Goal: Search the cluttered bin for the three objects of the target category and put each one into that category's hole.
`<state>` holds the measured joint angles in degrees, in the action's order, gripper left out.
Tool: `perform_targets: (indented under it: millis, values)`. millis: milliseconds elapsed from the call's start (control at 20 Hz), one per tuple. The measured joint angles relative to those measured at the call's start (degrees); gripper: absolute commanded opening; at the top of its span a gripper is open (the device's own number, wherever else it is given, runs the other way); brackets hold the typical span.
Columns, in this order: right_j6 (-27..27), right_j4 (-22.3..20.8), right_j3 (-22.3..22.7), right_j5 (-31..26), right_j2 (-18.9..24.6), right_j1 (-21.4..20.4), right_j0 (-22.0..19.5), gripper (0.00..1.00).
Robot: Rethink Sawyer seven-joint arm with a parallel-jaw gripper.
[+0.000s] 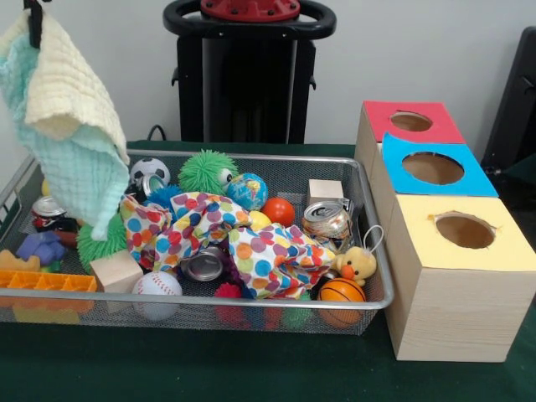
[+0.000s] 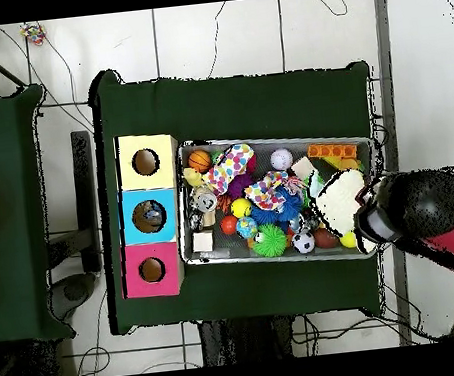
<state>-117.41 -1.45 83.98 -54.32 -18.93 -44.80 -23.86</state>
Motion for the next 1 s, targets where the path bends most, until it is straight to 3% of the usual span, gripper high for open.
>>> perform_targets:
  millis: [300, 1000]
  values:
    - [0.0, 0.59, 0.53, 1.55, 0.28, 1.97, -0.44, 0.0]
    - [0.0, 0.93, 8.35, 18.71, 2.66, 8.58, -4.06, 0.0]
